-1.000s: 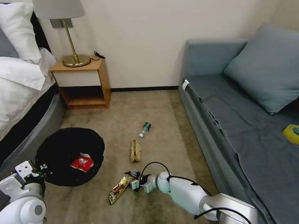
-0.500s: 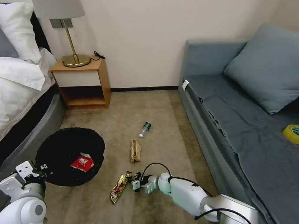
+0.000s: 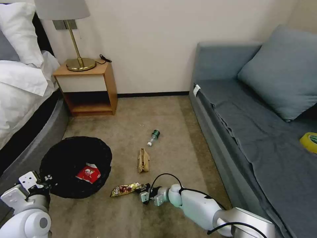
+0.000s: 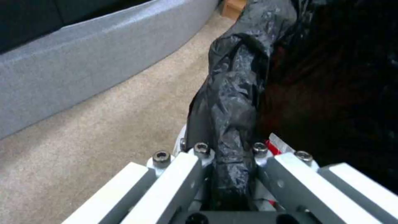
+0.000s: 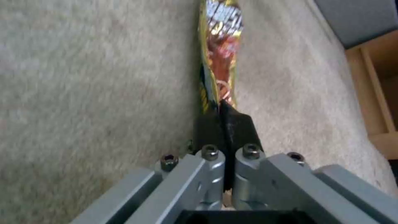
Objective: Pick up the trash bin, then pick up the garbage on the floor and place it into the trash bin.
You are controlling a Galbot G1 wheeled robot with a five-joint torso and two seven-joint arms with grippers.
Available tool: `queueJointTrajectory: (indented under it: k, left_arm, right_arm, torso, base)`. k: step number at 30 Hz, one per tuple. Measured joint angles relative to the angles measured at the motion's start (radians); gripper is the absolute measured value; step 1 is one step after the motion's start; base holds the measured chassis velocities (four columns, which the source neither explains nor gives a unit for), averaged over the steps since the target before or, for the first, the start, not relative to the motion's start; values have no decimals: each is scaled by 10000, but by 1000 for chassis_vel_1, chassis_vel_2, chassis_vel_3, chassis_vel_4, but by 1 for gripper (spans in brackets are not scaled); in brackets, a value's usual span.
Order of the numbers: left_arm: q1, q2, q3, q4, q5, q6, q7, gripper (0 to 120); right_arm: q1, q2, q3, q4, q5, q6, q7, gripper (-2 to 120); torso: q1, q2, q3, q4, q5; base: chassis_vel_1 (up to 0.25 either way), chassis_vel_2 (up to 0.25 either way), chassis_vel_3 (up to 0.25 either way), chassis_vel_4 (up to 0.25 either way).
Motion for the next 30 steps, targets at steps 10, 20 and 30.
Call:
queueJointTrajectory:
  k: [10,20,30]
  left_arm:
    - [-43,1,86,78,-3,1,-1,2]
    - [-201,11,153,219,13,48,-31,2]
    - [-167,-13,142,144,26,48,-30,2]
  right_arm:
    - [105,-1519,-363,2791,2009,-701,-182,0]
    - [-88,-2545,-210,3832,2913,-887,-136,0]
    - [36,-1681,-758,2766,2795,-952,-259,30]
  torso:
    - [0,0,0,0,1]
    - [-1,1,0,-2,0]
    - [0,1,0,1,0]
  base:
    - [0,0,0,0]
    - [0,0,0,0]
    - [0,0,0,0]
